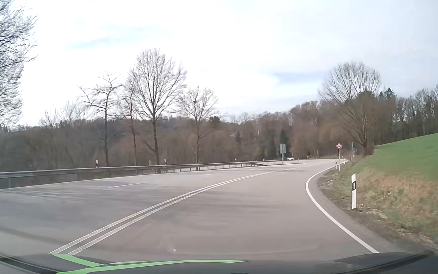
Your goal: Follow the waypoints while adhering to traffic rules and regulations
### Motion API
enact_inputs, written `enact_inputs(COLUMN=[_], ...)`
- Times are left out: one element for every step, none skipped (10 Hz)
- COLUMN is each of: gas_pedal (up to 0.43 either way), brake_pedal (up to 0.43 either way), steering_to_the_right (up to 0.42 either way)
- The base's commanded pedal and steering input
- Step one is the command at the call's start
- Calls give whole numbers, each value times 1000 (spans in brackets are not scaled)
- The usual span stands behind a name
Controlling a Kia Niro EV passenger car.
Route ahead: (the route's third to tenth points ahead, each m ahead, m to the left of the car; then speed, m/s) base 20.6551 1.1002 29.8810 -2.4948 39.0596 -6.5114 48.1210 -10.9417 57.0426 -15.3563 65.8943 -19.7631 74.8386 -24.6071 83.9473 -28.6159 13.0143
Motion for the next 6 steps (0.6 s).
enact_inputs(gas_pedal=[67, 67, 67, 67, 67, 67], brake_pedal=[0, 0, 0, 0, 0, 0], steering_to_the_right=[89, 87, 86, 84, 81, 80])
